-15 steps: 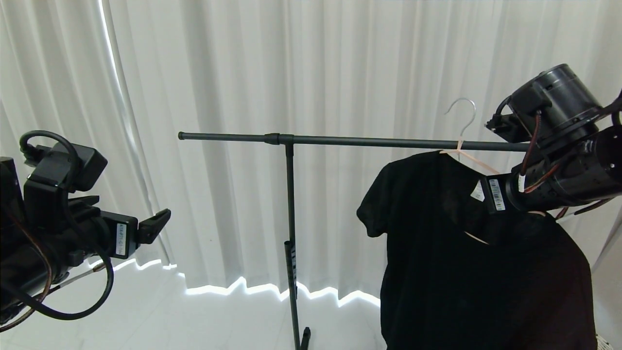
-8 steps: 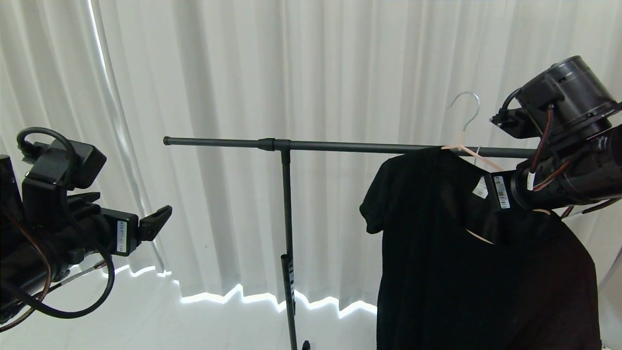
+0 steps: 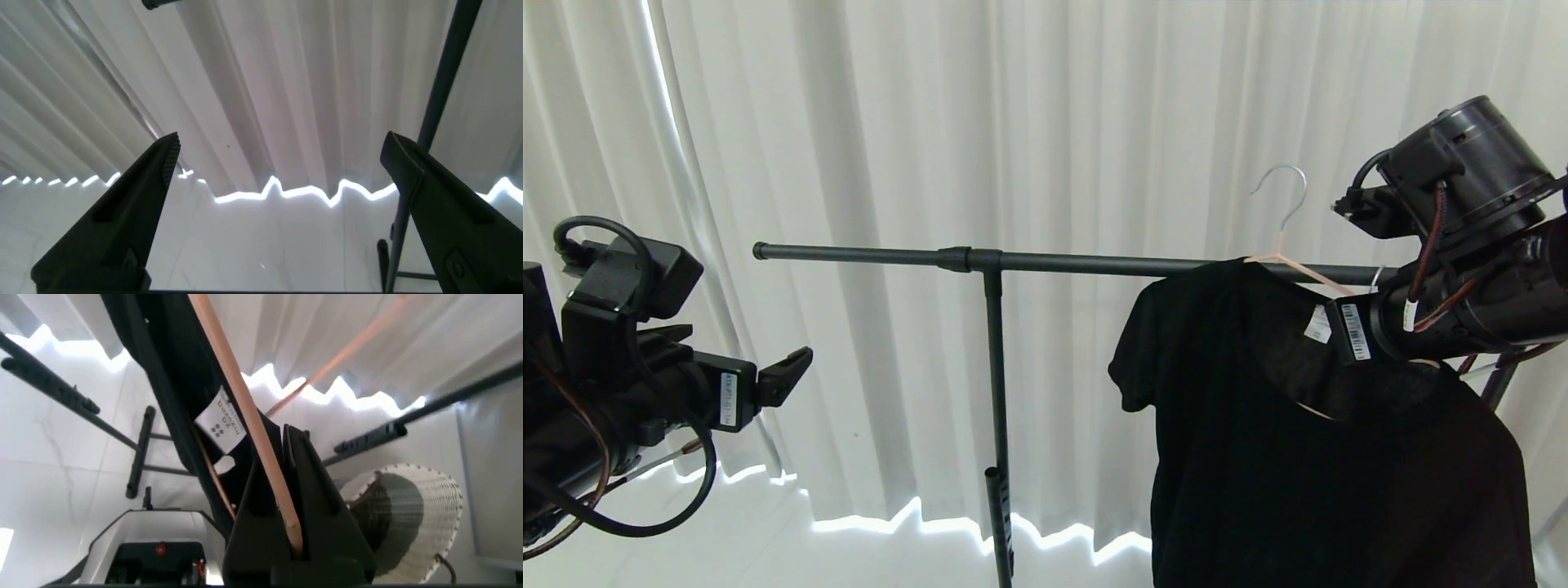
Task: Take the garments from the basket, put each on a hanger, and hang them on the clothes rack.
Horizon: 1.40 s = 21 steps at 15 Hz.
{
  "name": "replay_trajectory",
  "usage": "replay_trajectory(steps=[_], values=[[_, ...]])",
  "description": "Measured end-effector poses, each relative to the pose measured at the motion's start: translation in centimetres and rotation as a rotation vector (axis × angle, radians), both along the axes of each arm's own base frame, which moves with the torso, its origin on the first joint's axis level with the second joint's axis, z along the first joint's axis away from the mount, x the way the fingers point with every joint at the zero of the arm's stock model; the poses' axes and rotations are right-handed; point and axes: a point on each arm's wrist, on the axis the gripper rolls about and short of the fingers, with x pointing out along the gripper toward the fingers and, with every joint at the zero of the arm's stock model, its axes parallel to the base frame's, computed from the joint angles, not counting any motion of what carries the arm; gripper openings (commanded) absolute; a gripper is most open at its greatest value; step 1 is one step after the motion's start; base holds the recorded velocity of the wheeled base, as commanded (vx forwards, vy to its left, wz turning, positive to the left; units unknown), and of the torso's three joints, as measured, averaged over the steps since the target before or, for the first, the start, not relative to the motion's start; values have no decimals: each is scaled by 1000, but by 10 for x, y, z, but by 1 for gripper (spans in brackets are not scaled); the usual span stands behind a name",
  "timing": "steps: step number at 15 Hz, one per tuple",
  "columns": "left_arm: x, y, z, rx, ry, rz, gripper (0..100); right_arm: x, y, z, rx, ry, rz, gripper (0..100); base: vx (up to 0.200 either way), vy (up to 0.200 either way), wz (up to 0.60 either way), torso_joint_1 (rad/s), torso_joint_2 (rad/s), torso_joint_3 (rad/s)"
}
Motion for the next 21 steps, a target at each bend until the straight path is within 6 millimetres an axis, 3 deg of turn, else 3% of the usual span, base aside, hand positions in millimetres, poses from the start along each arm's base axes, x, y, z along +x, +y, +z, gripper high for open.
replay_trajectory(steps=[10,14,17,21], values=[[0,0,0,0,2,-3,100,-4,13,-2,4,6,50,0,0,0,0,0,0,0],[0,0,-2,0,7,-3,100,0,21,-11,-8,28,49,0,0,0,0,0,0,0],[0,0,-2,0,9,-4,100,10,31,-20,-21,51,43,0,0,0,0,0,0,0],[-1,0,-2,1,9,-3,100,7,50,-23,16,58,56,0,0,0,0,0,0,0]])
